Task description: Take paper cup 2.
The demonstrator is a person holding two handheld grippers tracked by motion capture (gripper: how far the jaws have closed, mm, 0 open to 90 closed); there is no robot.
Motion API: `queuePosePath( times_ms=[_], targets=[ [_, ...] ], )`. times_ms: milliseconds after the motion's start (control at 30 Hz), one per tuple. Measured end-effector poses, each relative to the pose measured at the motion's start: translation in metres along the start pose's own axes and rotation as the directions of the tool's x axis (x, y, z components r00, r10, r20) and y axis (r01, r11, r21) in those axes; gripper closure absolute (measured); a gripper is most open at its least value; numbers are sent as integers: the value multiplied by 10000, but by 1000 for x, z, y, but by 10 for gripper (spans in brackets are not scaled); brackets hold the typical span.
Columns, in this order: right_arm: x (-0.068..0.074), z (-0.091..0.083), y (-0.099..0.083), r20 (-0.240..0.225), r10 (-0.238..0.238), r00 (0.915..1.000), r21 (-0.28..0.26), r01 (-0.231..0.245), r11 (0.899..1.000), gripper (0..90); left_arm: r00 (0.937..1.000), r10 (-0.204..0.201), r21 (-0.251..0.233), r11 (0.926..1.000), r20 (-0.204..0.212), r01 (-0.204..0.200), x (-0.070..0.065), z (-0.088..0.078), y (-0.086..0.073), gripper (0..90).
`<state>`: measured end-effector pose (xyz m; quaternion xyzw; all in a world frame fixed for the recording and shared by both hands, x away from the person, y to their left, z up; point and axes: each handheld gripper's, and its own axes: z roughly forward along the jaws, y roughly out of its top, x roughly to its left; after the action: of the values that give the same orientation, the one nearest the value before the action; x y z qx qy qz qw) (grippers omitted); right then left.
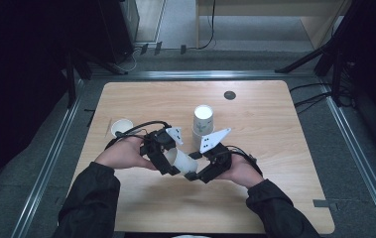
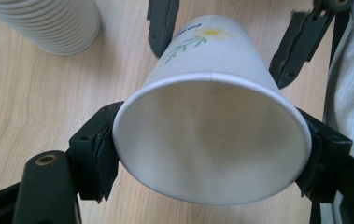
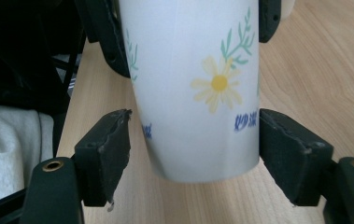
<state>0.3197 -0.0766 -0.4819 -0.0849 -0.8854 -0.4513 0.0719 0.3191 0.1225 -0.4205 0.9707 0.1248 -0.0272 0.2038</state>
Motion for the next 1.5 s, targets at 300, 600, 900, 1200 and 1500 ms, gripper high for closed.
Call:
queuePosePath(
  times_ms=[300, 600, 900, 1200, 1500],
  targets=[
    [1, 3, 1, 19, -204, 9998, -34, 204, 9998, 322, 9998, 118, -172, 9998, 173, -115, -2, 3, 2, 221],
    [4, -1, 2, 54, -406, 9992, -158, 406, 9990, 334, 9989, 443, -731, 9964, 130, -432, -2, -2, -2, 183],
    [1, -18, 3, 357, -287, 9989, -633, 309, 9975, 334, 9996, 51, -1791, 9838, 286, 1, 3, -11, -13, 128],
    [2, -30, 2, 520, -247, 9983, -867, 292, 9958, 334, 9985, -336, -2495, 9674, 421, 430, 8, -16, -26, 129],
    [1, -41, 2, 636, -107, 9979, -1140, 180, 9933, 333, 9944, -769, -3642, 9261, 725, 982, 11, -23, -37, 128]
  ],
)
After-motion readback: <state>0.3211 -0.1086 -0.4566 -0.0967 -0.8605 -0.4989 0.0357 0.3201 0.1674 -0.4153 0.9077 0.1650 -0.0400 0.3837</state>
